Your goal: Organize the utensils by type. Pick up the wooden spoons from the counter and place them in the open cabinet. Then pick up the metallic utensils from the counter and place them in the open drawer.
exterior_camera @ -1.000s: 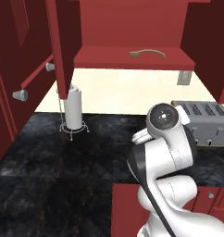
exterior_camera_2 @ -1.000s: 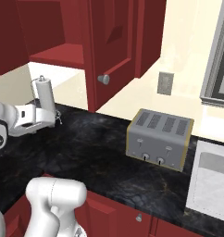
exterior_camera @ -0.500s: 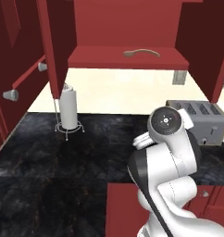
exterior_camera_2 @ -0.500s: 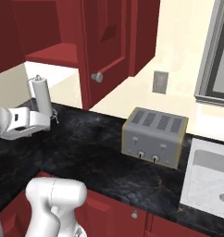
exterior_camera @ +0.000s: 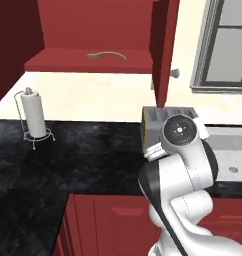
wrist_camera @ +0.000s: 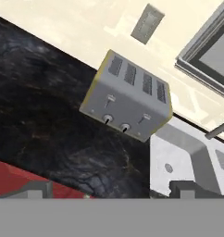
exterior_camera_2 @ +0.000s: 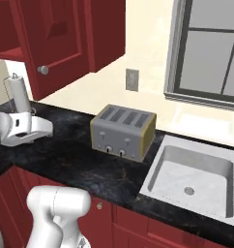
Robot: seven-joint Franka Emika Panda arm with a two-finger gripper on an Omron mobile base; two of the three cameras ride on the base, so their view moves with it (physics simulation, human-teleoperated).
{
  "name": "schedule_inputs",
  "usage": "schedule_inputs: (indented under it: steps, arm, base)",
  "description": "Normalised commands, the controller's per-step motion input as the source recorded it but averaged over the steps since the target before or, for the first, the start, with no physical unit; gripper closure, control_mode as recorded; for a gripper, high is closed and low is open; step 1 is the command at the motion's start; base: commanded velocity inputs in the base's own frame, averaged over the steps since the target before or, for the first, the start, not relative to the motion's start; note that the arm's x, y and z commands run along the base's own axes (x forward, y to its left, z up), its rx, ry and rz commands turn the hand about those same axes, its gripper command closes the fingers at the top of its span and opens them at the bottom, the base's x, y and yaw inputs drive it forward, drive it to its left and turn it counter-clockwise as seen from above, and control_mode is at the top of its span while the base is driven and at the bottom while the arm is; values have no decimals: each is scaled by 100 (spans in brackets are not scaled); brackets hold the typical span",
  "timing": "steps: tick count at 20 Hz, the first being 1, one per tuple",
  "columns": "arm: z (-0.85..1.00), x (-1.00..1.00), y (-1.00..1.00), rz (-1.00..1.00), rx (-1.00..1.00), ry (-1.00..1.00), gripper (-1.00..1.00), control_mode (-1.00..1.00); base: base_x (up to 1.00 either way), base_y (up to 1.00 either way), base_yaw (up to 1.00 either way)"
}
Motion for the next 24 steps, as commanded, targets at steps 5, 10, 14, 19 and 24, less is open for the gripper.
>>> schedule_inputs:
  steps: [5,10,14,19,24]
  arm:
    - [0,0,0,0,0,0,-100,100]
    - [0,0,0,0,0,0,-100,100]
    - [0,0,0,0,0,0,-100,100]
    - [0,0,0,0,0,0,-100,100]
    - [0,0,0,0,0,0,-100,100]
  base:
    - [-78,-49,-3]
    - [-16,-82,-35]
    - [-14,-100,-19]
    - [-14,-100,-5]
    - [-11,-100,0]
